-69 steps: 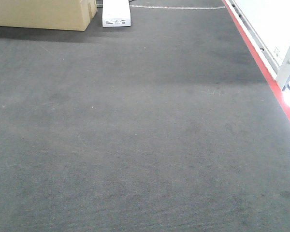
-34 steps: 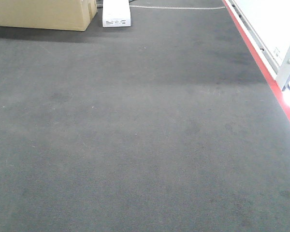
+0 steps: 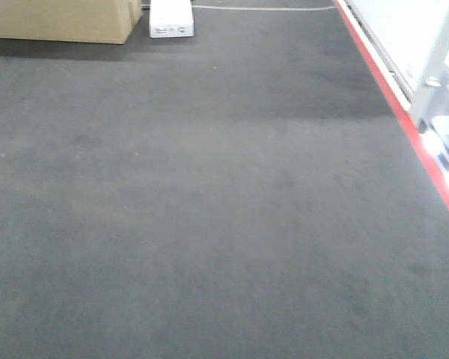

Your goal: Pour parts from conveyor to right shelf

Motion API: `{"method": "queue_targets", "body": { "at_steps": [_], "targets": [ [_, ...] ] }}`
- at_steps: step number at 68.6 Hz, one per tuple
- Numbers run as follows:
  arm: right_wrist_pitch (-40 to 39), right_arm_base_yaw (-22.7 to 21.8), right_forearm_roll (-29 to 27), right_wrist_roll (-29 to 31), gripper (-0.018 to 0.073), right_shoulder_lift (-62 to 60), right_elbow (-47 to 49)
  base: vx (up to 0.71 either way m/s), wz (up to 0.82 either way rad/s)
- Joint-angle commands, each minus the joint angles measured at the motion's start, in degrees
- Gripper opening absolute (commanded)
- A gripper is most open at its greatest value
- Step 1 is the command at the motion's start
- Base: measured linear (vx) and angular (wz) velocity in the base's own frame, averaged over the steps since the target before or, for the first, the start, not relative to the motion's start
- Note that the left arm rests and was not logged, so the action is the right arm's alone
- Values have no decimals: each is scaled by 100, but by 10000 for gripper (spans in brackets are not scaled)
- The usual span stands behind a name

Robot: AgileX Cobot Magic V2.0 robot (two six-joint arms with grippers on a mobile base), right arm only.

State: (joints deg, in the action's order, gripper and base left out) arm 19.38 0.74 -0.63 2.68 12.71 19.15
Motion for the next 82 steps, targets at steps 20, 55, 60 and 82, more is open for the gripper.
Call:
{"method": "queue_targets", "body": {
  "at_steps": [20,55,60,82],
  "targets": [
    [-434,-18,15,35,-6,54,177,-28,-40],
    [-434,-18,15,35,-6,54,177,-37,-67],
    [-434,-18,15,35,-6,54,177,-38,-65],
    [-434,-18,15,35,-6,54,177,-35,-63]
  ]
}}
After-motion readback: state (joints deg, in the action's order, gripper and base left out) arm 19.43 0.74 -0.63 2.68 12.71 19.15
